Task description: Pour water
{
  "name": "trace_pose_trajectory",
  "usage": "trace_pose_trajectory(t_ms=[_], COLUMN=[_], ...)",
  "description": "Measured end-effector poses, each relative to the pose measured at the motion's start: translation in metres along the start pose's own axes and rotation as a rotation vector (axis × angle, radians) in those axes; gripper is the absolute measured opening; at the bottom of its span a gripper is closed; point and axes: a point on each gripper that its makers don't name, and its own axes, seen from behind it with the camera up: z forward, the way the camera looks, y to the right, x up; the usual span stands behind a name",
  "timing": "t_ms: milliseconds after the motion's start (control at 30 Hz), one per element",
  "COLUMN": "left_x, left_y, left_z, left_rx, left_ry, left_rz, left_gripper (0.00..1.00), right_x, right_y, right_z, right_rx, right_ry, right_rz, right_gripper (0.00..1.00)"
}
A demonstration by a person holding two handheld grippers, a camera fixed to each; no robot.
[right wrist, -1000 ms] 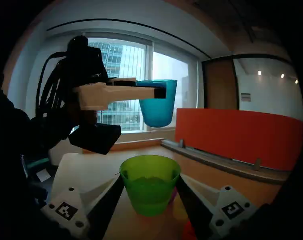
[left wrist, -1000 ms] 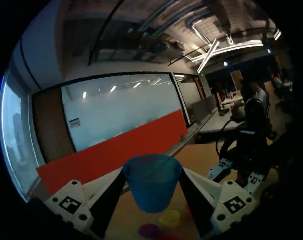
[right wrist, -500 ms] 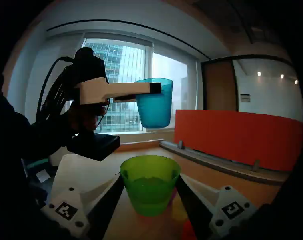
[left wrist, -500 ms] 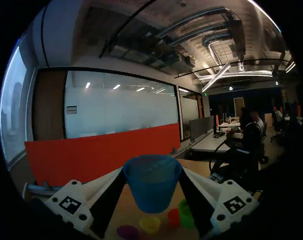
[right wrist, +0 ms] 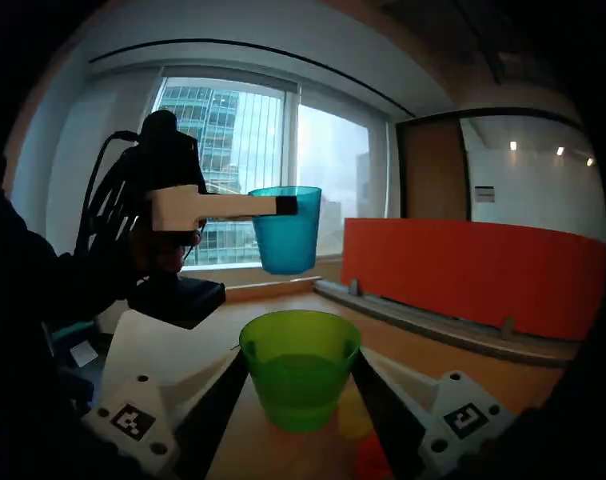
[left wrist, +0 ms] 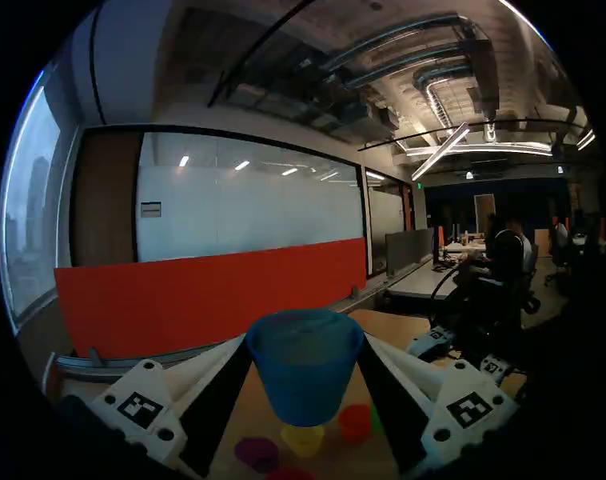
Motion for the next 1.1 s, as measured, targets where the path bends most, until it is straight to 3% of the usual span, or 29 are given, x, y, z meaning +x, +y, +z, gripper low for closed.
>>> trace_pose_trajectory(t_ms=[800,1100], left_x=[-0.045,-0.061], left_y=[0.004,0.014], left_z=[-0.025,-0.027], left_rx=[0.012,-0.003], left_ry=[-0.033,-0.053], left_rz=[-0.016,-0.001], left_gripper=[0.88,0.88], right_x=[0.001,0.001], right_y=[0.053,0.063], right_z=[-0.059,-0.071], right_rx=[-0.141,-0.168], right_ry=[-0.014,-0.017], right_rz=[0.000,-0.001], right_gripper=[0.89,0.89])
